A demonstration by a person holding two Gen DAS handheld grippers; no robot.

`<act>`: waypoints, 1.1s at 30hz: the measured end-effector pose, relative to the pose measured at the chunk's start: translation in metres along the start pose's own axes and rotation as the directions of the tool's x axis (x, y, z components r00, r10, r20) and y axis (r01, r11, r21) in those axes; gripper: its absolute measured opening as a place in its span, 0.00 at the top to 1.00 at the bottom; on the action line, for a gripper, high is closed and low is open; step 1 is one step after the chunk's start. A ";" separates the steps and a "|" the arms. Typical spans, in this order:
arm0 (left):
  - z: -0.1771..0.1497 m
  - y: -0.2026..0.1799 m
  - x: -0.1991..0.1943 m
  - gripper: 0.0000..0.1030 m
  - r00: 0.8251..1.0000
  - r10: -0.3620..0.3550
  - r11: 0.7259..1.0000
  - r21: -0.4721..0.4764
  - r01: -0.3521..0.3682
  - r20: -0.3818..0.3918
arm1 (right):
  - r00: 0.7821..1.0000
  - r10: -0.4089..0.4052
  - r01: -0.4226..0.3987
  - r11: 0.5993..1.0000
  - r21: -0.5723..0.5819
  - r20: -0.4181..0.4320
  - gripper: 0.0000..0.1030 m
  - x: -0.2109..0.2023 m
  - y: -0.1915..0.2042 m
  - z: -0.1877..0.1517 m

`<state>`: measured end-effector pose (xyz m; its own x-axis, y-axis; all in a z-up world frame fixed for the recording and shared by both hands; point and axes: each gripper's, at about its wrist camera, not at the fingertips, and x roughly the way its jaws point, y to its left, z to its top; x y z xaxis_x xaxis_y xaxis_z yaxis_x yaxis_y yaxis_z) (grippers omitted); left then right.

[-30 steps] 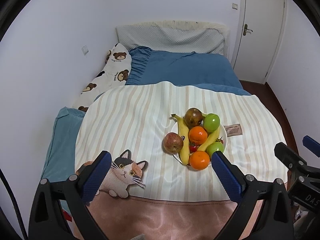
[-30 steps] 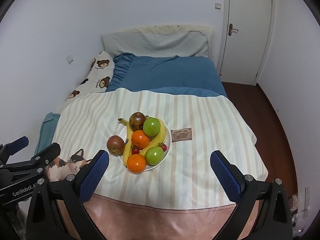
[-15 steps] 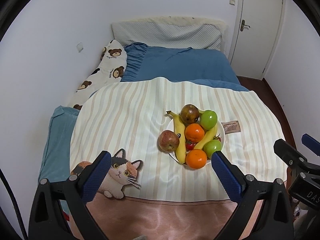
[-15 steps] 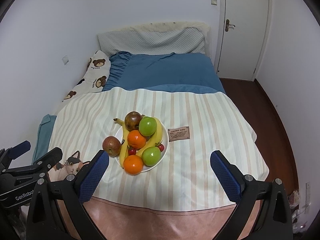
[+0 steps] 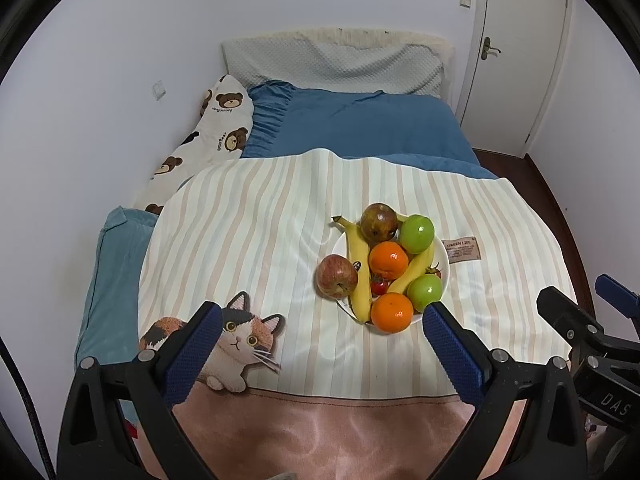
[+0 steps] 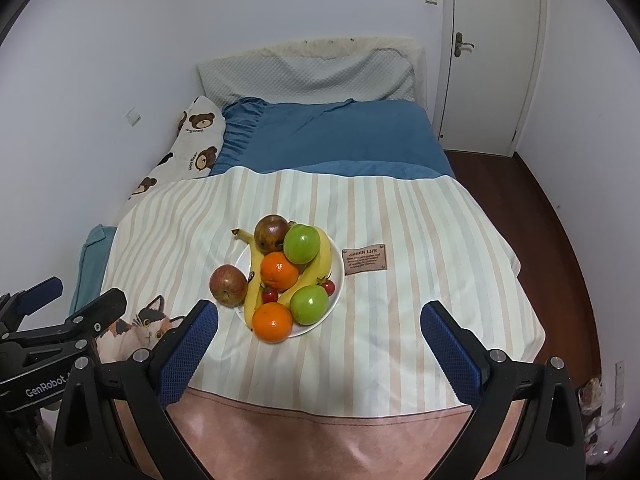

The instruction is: Organize fruits

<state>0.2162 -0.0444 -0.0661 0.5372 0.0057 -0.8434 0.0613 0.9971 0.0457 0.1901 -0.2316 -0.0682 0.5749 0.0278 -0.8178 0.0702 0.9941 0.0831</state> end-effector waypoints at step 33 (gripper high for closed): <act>-0.005 -0.001 -0.004 0.01 1.000 0.000 1.000 -0.001 0.000 -0.002 | 1.000 0.000 0.000 1.000 0.013 -0.011 0.00 -0.002 -0.004 -0.006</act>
<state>0.2102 -0.0450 -0.0653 0.5358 0.0054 -0.8443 0.0608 0.9971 0.0449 0.1841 -0.2353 -0.0702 0.5659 0.0290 -0.8240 0.0808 0.9926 0.0905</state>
